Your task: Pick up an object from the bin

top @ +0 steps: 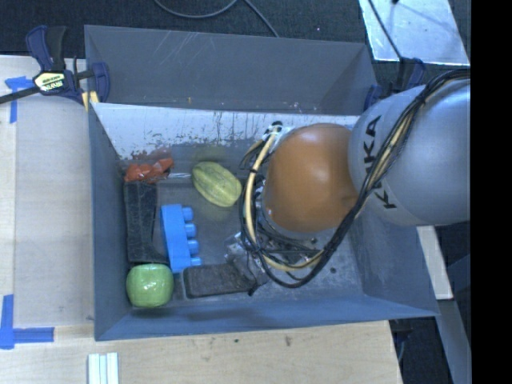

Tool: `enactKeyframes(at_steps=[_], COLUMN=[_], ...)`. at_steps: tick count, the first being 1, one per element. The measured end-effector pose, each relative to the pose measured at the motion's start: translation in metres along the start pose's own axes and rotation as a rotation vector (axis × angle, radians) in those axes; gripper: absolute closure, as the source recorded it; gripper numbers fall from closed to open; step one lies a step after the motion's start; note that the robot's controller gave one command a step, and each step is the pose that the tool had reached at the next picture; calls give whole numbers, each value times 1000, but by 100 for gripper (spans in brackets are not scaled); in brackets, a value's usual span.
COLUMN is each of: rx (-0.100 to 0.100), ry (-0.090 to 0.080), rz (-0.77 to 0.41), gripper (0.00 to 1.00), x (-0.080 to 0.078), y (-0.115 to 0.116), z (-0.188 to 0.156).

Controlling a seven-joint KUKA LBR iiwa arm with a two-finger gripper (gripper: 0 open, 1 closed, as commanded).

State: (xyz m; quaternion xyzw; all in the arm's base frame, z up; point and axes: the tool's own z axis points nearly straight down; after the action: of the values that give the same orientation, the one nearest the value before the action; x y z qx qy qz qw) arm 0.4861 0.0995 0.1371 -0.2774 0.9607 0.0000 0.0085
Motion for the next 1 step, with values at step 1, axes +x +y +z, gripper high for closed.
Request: enactKeyframes(at_steps=[1], rx=[-1], ry=[2], rz=[0], gripper=[100], x=[1], y=[0], z=[-8])
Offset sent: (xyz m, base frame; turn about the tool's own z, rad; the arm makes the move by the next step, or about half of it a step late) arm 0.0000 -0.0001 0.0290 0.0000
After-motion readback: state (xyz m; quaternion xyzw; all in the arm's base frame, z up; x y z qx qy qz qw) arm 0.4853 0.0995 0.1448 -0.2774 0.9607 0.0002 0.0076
